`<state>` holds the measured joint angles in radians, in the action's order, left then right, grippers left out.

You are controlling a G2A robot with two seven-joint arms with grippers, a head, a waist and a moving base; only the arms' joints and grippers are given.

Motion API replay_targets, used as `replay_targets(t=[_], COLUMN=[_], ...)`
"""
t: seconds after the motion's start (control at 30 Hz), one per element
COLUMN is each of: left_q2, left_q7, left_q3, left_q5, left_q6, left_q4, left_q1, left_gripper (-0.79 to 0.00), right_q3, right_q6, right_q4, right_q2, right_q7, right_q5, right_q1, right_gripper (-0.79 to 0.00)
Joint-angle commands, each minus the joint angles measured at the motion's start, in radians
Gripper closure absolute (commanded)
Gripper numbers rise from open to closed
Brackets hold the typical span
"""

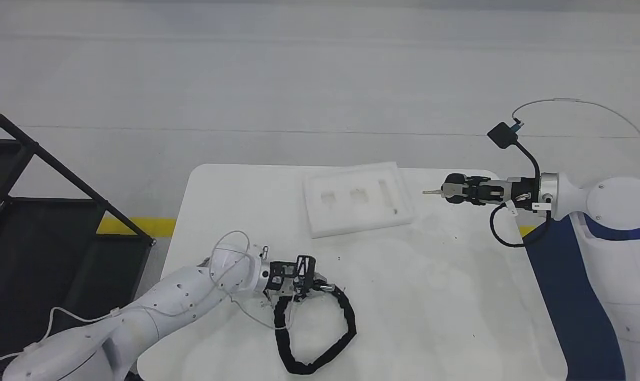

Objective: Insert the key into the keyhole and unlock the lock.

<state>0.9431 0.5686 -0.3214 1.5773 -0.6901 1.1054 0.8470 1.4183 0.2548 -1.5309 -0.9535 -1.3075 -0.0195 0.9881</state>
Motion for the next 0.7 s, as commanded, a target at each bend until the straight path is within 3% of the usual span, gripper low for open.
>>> replay_targets(t=[0.0, 0.3, 0.47, 0.67], left_q2=[0.000, -0.039, -0.069, -0.082], left_q7=[0.016, 0.182, 0.342, 0.336], left_q3=[-0.010, -0.086, -0.128, -0.128], left_q5=[-0.004, -0.007, -0.003, -0.070], left_q6=[-0.009, -0.117, -0.216, -0.225], left_q4=[0.007, 0.119, 0.213, 0.289], left_q1=[-0.003, -0.011, -0.006, -0.031], left_gripper=[0.000, 0.000, 0.000, 0.000], right_q3=[0.000, 0.000, 0.000, -0.017], right_q6=[0.000, 0.000, 0.000, 0.000], right_q4=[0.000, 0.000, 0.000, -0.060], right_q2=[0.000, 0.000, 0.000, 0.003], right_q7=[0.000, 0.000, 0.000, -0.010], right_q5=[0.000, 0.000, 0.000, 0.016], right_q1=[0.000, 0.000, 0.000, 0.014], right_gripper=[0.000, 0.000, 0.000, 0.000])
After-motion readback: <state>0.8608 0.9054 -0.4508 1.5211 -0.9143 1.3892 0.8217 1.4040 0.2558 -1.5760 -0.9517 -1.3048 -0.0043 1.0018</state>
